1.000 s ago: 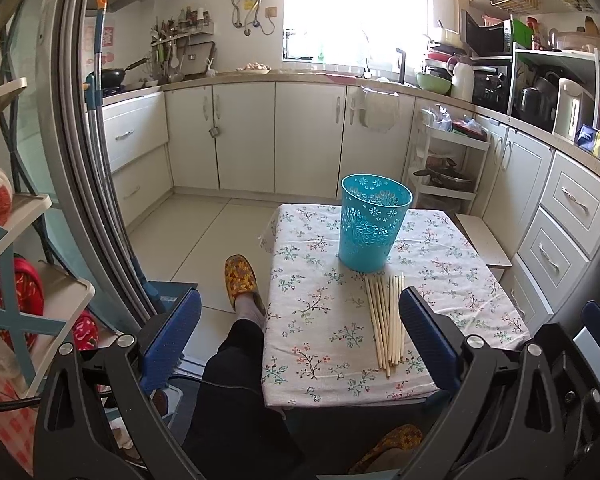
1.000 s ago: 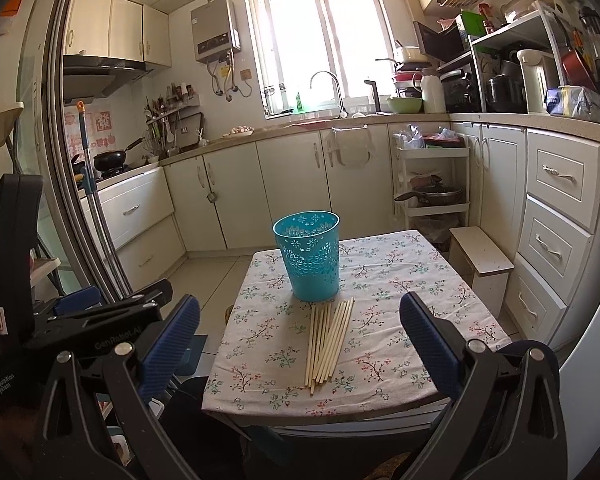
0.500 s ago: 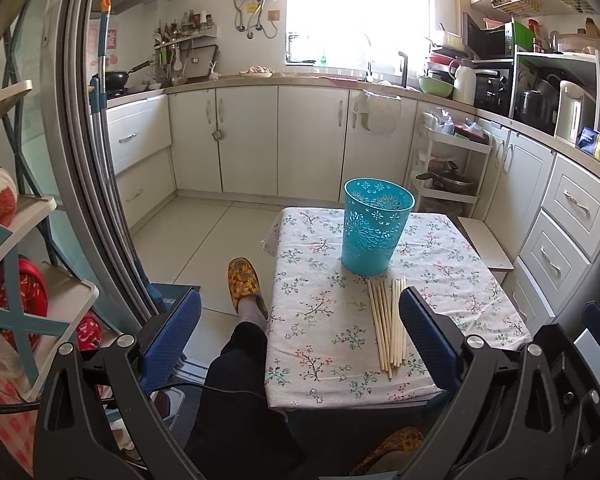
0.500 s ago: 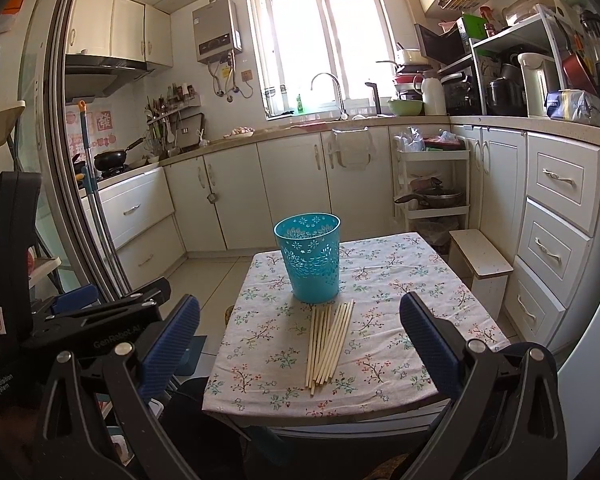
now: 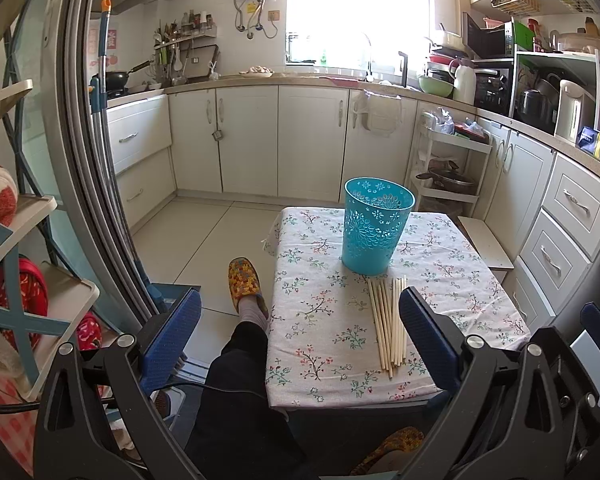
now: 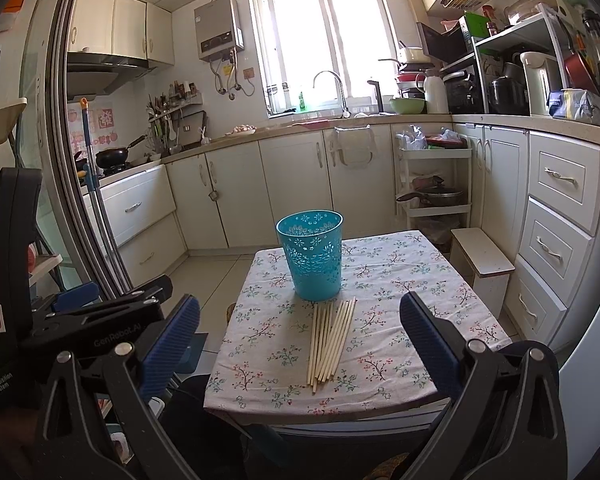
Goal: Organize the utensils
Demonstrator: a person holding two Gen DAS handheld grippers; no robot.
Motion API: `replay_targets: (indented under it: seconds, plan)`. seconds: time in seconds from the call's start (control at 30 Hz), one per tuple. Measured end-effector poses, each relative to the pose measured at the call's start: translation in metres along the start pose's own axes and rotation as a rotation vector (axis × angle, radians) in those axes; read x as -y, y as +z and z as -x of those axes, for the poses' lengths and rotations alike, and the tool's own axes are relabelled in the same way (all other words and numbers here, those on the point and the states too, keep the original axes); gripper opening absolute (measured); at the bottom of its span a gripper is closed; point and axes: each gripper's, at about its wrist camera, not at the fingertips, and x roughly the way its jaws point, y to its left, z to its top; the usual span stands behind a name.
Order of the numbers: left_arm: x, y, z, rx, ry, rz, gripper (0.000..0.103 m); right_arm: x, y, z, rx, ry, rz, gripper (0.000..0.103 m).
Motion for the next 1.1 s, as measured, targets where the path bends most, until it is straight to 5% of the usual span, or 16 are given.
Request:
replay_targets:
  seconds: [1.1]
  plan:
    - [0.008, 0.003, -0.025, -0.038, 0.031, -0.021, 0.095, 0.01, -0.008, -0.024, -0.031, 0.009, -0.007, 0.096]
